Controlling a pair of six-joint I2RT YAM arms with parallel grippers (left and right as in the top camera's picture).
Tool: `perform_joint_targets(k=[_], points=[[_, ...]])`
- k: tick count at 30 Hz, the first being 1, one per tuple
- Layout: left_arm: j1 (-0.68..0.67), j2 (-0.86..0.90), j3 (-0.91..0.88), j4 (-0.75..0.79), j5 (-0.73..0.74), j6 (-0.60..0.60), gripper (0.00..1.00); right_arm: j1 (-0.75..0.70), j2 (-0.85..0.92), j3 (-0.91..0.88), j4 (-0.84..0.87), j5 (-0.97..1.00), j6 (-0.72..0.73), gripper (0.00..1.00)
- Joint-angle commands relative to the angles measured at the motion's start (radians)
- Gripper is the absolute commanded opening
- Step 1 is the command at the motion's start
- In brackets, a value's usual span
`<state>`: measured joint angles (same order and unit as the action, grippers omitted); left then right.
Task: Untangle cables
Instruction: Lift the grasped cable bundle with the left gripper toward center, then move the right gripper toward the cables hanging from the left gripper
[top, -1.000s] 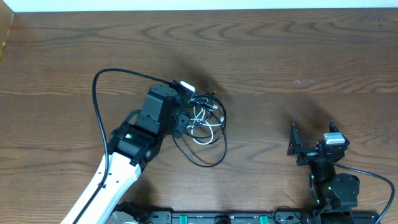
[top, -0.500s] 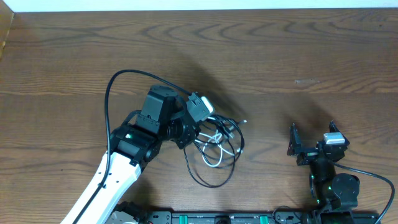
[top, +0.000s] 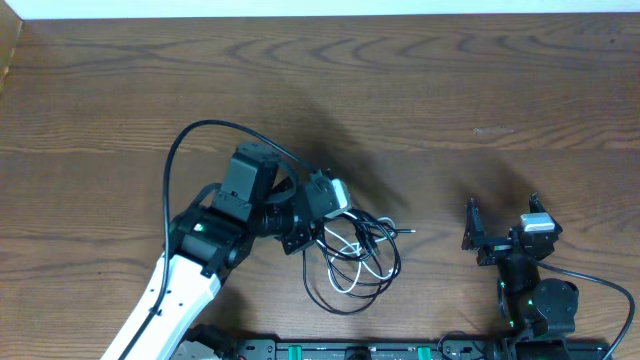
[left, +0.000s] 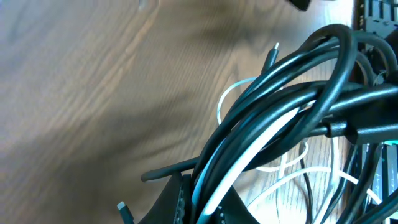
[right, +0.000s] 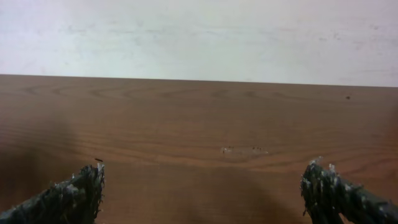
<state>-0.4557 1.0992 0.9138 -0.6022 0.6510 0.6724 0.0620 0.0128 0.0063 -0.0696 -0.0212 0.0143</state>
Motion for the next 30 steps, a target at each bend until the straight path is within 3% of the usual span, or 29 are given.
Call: perform_joint_targets(k=[1,9,12,17,22,30], points=[[-0.002,-0.036,0.002,0.002,0.048,0.069,0.07,-0.003,-0.006,-0.001,-0.003,0.011,-0.008,0.99],[-0.002,-0.059,0.003,0.010,-0.068,0.079,0.07,-0.003,-0.006,0.003,0.158,-0.138,0.143,0.99],[-0.002,-0.066,0.003,0.008,-0.143,0.079,0.07,-0.003,-0.006,0.045,0.131,-0.270,0.189,0.99],[-0.002,-0.071,0.003,0.008,-0.278,0.079,0.07,-0.003,-0.003,0.193,-0.106,-0.339,0.262,0.99],[-0.002,-0.071,0.003,0.005,-0.302,0.079,0.08,-0.002,0.050,0.397,-0.388,-0.360,0.251,0.99],[-0.002,-0.070,0.002,-0.032,-0.304,0.053,0.07,-0.002,0.262,0.628,-0.571,-0.616,0.151,0.99]])
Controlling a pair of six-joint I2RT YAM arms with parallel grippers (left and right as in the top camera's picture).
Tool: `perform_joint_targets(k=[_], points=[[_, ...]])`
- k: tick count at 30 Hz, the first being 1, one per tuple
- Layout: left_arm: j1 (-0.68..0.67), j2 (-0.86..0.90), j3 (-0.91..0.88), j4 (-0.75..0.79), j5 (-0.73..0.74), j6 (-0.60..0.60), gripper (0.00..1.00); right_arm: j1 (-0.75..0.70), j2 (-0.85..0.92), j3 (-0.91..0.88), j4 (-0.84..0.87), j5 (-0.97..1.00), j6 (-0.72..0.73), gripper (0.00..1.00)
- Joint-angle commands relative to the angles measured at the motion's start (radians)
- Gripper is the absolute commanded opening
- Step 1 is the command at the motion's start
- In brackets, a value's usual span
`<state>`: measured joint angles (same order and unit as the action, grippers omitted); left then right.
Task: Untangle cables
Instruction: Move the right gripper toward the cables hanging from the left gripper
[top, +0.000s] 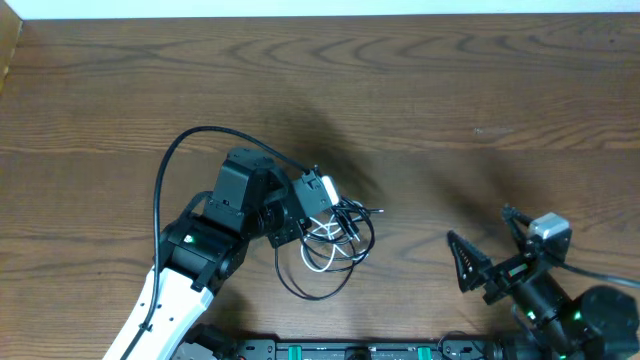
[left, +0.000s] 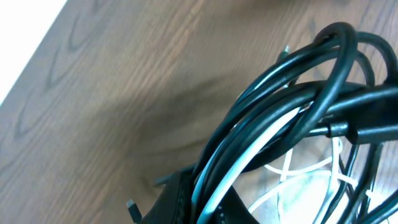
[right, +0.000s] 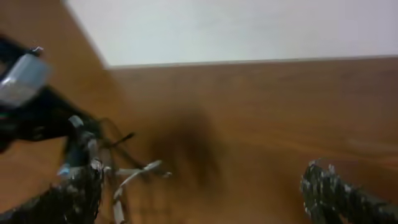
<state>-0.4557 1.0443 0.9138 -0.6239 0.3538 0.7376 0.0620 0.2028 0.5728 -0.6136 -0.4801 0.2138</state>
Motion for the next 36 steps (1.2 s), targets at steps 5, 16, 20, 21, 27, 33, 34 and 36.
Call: perform_joint_targets(k=[5,16,20,21,27,33,34,36], points=[[-0.002,-0.015,0.002,-0.032,-0.003,-0.018,0.07,-0.002,0.220,0.116,-0.055,-0.360,-0.080,0.99],[-0.002,-0.001,0.002,-0.033,0.037,-0.016,0.07,-0.002,0.395,0.116,0.106,-0.488,0.085,0.99],[-0.002,0.038,0.002,-0.027,0.119,-0.017,0.07,-0.002,0.404,0.115,0.146,-0.525,0.072,0.82],[-0.002,0.050,0.002,-0.027,0.127,-0.017,0.07,-0.001,0.404,0.115,0.145,-0.529,0.053,0.76],[-0.034,0.100,0.002,-0.026,0.136,-0.036,0.07,0.029,0.404,0.113,0.107,-0.536,-0.090,0.71],[-0.128,0.098,0.003,-0.002,0.133,-0.045,0.07,0.059,0.418,0.107,0.017,-0.494,-0.219,0.64],[-0.141,0.098,0.003,0.006,0.130,-0.048,0.08,0.061,0.423,0.104,0.015,-0.495,-0.223,0.62],[-0.166,0.098,0.003,0.034,0.128,-0.060,0.07,0.064,0.435,0.100,0.016,-0.494,-0.226,0.57]])
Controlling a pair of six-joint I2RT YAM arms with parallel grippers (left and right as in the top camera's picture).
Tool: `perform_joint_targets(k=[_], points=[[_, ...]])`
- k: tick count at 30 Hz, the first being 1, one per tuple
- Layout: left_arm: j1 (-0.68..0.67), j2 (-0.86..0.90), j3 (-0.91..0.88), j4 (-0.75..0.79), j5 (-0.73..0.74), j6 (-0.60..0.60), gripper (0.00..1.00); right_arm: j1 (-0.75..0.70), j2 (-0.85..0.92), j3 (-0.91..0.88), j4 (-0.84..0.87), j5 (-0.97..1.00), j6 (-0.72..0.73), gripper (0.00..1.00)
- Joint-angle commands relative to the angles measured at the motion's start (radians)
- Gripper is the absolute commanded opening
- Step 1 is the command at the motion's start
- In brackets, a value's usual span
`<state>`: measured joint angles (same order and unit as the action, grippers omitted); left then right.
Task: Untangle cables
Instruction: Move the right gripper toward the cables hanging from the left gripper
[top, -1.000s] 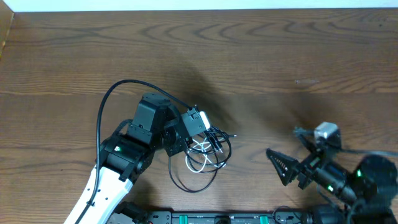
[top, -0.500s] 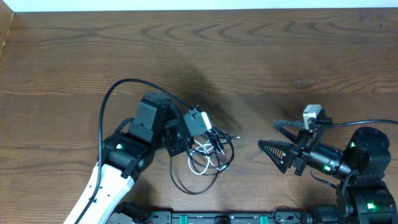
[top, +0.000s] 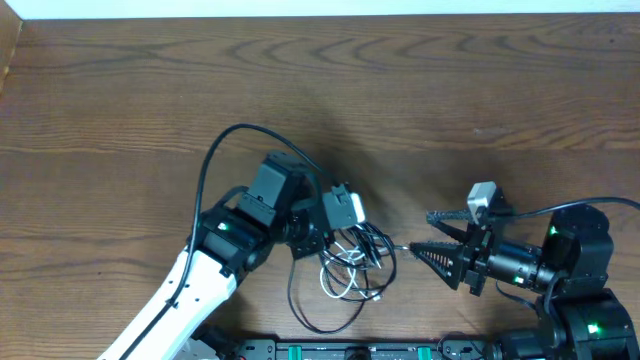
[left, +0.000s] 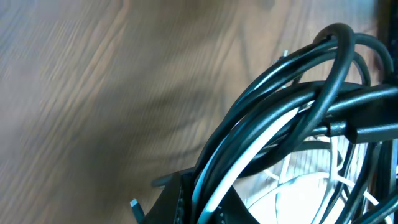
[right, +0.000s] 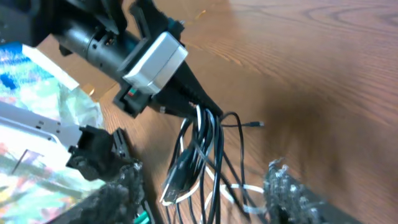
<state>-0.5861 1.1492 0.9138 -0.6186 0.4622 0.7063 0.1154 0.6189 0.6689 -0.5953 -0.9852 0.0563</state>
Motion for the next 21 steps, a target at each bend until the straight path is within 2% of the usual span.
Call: perform_joint_targets(k=[1,7,10,12,14,17,21], points=[[-0.043,-0.006,0.003,0.040,0.020,-0.031,0.07,0.012,0.027,0.004,-0.003,0.011,-0.074,0.54],[-0.067,-0.006,0.003,0.086,0.020,-0.032,0.08,0.012,0.084,0.003,-0.016,0.009,-0.116,0.46],[-0.067,-0.006,0.003,0.087,0.020,-0.035,0.07,0.012,0.105,0.003,-0.031,-0.022,-0.153,0.39],[-0.067,-0.006,0.003,0.090,0.020,-0.035,0.08,0.012,0.115,0.003,-0.034,-0.061,-0.179,0.40],[-0.067,-0.006,0.003,0.098,0.020,-0.055,0.07,0.012,0.120,0.003,-0.034,-0.088,-0.196,0.47],[-0.067,-0.006,0.003,0.147,0.021,-0.161,0.07,0.025,0.121,0.003,-0.038,-0.091,-0.212,0.56],[-0.068,-0.006,0.003,0.150,0.036,-0.170,0.07,0.048,0.121,0.003,-0.037,-0.090,-0.231,0.57]])
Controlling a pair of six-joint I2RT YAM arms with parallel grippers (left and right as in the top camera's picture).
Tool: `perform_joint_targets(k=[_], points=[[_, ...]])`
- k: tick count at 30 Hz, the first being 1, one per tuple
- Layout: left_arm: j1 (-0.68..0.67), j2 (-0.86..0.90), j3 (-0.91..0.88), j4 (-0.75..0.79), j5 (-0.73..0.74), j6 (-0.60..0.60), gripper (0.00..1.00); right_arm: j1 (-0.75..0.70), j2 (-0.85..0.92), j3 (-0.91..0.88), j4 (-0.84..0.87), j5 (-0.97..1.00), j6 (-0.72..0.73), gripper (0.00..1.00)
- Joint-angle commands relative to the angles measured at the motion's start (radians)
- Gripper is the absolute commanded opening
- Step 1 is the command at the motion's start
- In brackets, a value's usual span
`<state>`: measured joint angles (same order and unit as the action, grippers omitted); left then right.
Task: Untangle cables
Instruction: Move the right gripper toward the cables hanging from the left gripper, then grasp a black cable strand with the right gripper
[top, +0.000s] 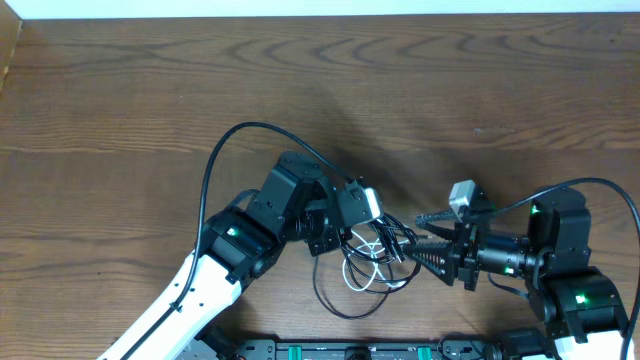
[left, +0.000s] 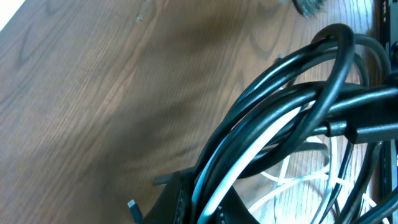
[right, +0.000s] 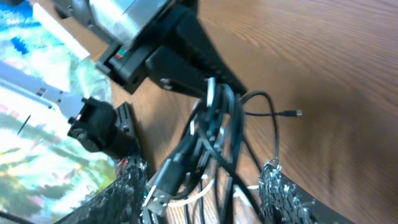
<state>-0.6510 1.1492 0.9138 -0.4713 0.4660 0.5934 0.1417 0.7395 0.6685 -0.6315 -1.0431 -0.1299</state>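
A tangle of black cables with a thin white cable looped through it hangs from my left gripper at the table's middle front. In the left wrist view the left gripper is shut on the black and white strands. My right gripper points left at the bundle's right side. In the right wrist view the right gripper is open, with black strands and a USB plug between its fingers. A thin connector end sticks out to the right.
Brown wooden table all around, with a white wall strip at the far edge. A black rail with green lights runs along the near edge. The left arm's own black cable arcs above it.
My right gripper has moved left, so cable strands now lie between its open fingers. The left gripper and its bundle have shifted slightly to the right.
My left gripper held the bundle at the table's middle while the right gripper stood open at the near right edge, facing away. Then the right gripper had turned leftward. Then it faced the bundle from close by, and now its open fingers straddle the strands.
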Motion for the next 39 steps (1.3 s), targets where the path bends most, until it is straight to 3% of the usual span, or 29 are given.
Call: perform_joint_targets(k=[1,3,7,14,18,21,22,33,39], points=[[-0.003,-0.006,0.003,0.003,0.042,-0.057,0.08,0.026,0.000,0.004,-0.001,-0.024,-0.045,0.57],[-0.003,-0.006,0.003,0.003,0.069,-0.057,0.07,0.033,0.000,0.004,-0.001,-0.004,-0.048,0.55],[-0.003,-0.006,0.003,0.003,0.073,-0.057,0.08,0.037,0.000,0.004,-0.001,0.023,-0.048,0.36],[-0.003,-0.006,0.003,-0.007,0.092,-0.057,0.07,0.037,0.000,0.004,-0.001,0.040,-0.047,0.32],[-0.003,-0.006,0.003,-0.006,0.103,-0.057,0.08,0.037,0.000,0.004,0.000,0.042,-0.047,0.24],[-0.003,-0.006,0.003,-0.006,0.103,-0.057,0.08,0.037,0.000,0.004,-0.001,0.042,-0.047,0.10],[-0.003,-0.006,0.003,-0.006,0.103,-0.057,0.08,0.037,0.000,0.004,-0.001,0.042,-0.047,0.01],[-0.003,-0.006,0.003,-0.006,0.102,-0.057,0.08,0.037,0.000,0.004,-0.001,0.052,-0.038,0.01],[-0.003,-0.006,0.003,-0.029,0.047,-0.066,0.08,0.036,0.000,0.004,-0.002,0.251,0.140,0.01]])
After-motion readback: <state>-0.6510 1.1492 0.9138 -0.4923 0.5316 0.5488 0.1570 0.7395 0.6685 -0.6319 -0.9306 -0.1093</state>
